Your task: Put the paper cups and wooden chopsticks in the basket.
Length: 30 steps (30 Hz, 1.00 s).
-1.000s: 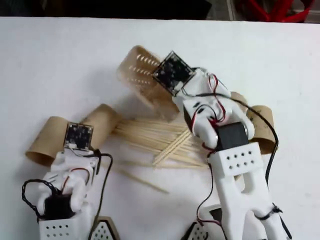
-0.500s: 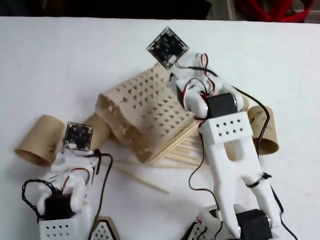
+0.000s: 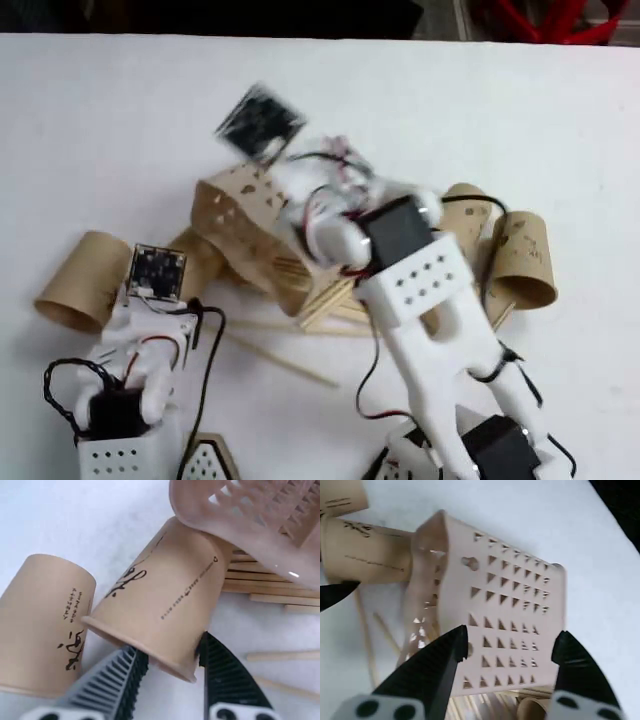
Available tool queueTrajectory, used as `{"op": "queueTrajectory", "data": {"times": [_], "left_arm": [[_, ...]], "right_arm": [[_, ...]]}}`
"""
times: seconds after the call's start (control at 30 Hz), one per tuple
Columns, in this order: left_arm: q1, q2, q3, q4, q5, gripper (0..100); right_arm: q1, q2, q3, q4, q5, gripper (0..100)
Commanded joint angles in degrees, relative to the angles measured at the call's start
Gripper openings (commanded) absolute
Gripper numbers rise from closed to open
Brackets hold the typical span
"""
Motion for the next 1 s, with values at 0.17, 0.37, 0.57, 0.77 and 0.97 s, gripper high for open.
{"op": "queueTrajectory", "data": {"times": [0.17,0.37,0.57,0.77,0.97], "left_arm": [[-0.48,-0.48,-1.58,-0.79,0.18,18],[-0.48,-0.48,-1.58,-0.79,0.18,18],[-0.48,-0.48,-1.58,-0.79,0.18,18],[-0.48,-0.48,-1.58,-0.79,0.18,18],[-0.48,-0.48,-1.58,-0.79,0.18,18]], "right_arm": [[-2.95,1.45,8.26,-6.46,1.23,28.7],[-1.1,3.03,16.88,-13.58,8.26,28.7],[6.81,6.55,17.85,-21.32,11.43,16.9],[11.12,8.57,16.0,-27.3,13.8,2.4],[10.86,9.01,9.32,-27.21,14.15,2.0]]}}
